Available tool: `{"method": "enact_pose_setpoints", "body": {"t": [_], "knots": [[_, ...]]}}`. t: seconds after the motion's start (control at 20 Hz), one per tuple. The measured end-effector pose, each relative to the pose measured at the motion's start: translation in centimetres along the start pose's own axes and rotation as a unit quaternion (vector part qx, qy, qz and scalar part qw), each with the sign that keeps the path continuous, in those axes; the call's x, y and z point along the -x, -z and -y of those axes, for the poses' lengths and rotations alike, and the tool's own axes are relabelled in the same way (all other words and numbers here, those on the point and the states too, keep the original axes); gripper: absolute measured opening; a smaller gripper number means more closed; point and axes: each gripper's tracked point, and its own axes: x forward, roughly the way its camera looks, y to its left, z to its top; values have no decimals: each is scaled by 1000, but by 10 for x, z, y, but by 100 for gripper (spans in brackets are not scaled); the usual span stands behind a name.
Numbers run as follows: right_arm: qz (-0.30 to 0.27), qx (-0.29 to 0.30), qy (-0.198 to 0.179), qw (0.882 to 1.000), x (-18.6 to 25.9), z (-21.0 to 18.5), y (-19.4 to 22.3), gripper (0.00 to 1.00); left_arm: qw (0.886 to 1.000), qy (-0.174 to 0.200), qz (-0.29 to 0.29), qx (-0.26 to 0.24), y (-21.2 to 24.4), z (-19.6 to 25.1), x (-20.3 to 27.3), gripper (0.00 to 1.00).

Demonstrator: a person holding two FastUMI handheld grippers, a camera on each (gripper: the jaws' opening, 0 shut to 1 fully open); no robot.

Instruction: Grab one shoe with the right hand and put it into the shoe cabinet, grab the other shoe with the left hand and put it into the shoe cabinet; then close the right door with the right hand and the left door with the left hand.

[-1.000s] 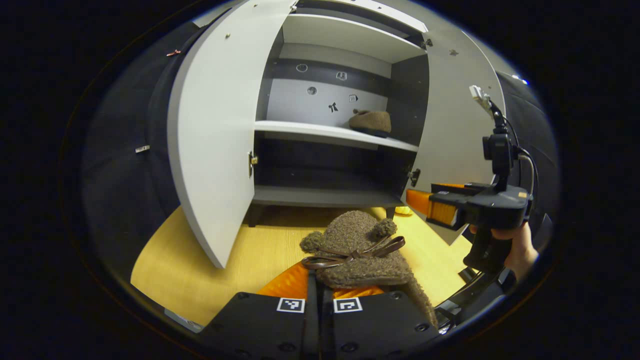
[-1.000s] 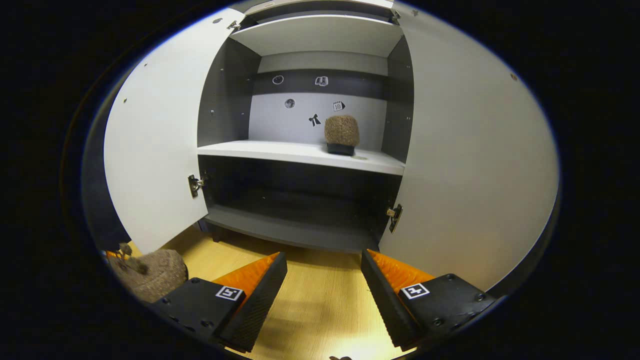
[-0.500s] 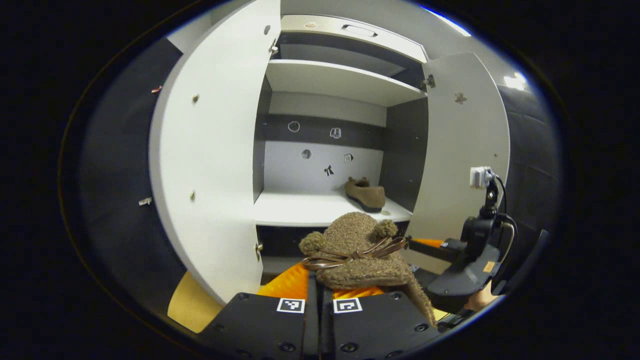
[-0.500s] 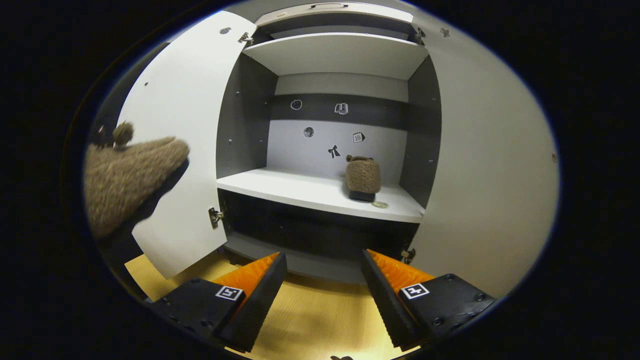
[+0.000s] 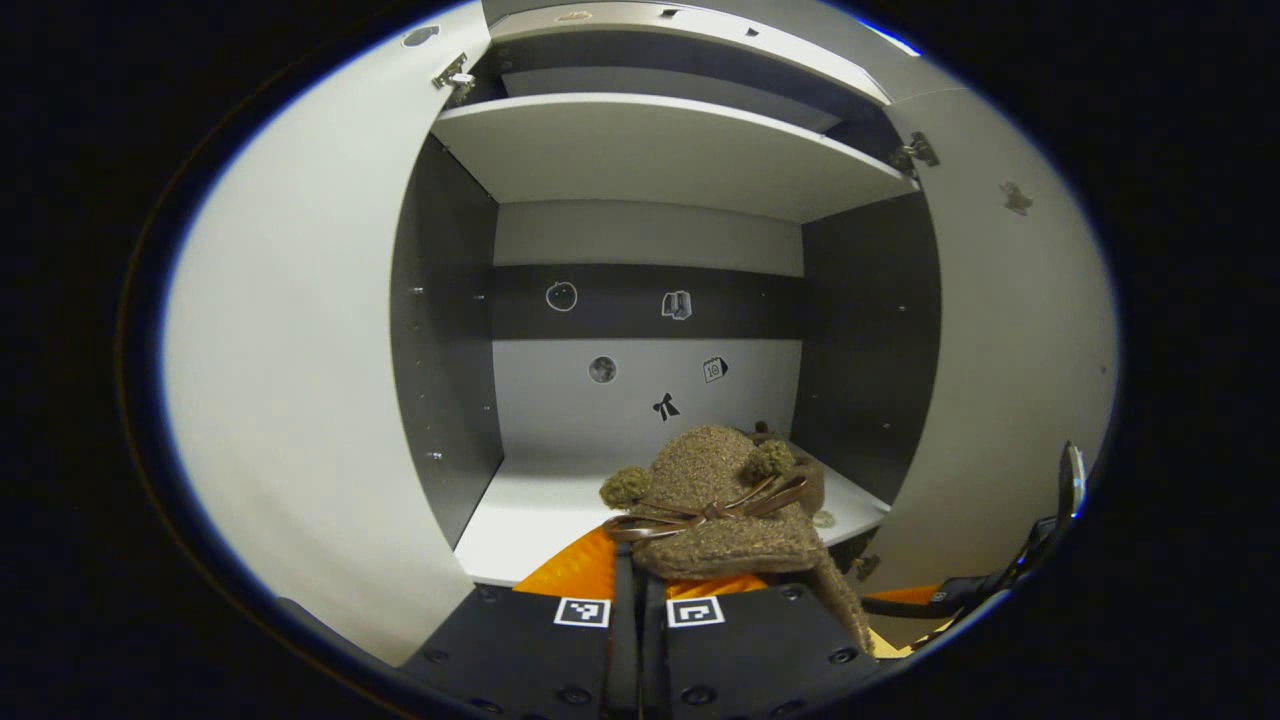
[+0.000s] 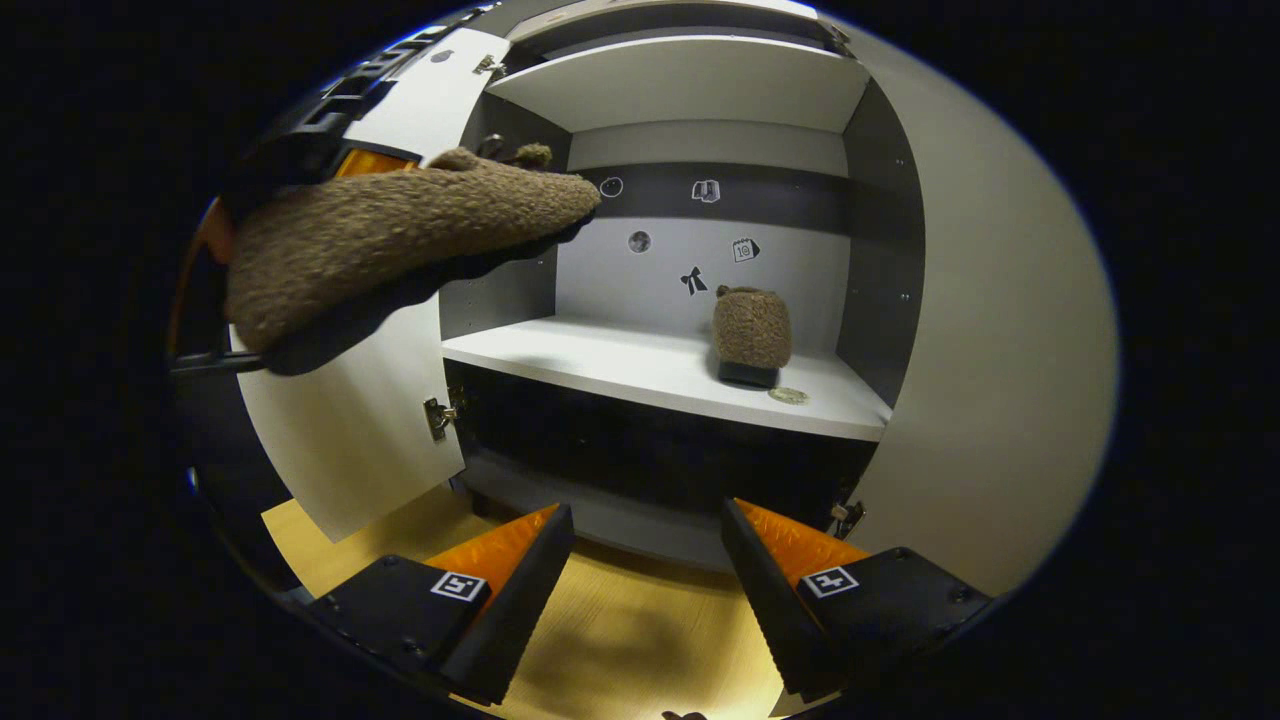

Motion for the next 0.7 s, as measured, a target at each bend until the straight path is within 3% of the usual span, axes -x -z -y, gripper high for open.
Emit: {"method": "enact_pose_setpoints", "body": {"t": [0.35, 0.55, 0.7], "knots": [[-6, 18, -9, 1000, -16, 23, 4, 99, 999, -15, 0, -36, -17, -15, -106, 6], [-14, 9, -23, 1000, -19, 25, 7, 99, 998, 13, -14, 59, -22, -11, -154, 7], [-15, 9, -35, 999, -19, 21, 7, 98, 999, -18, -40, 30, -12, -34, -177, 8]]}}
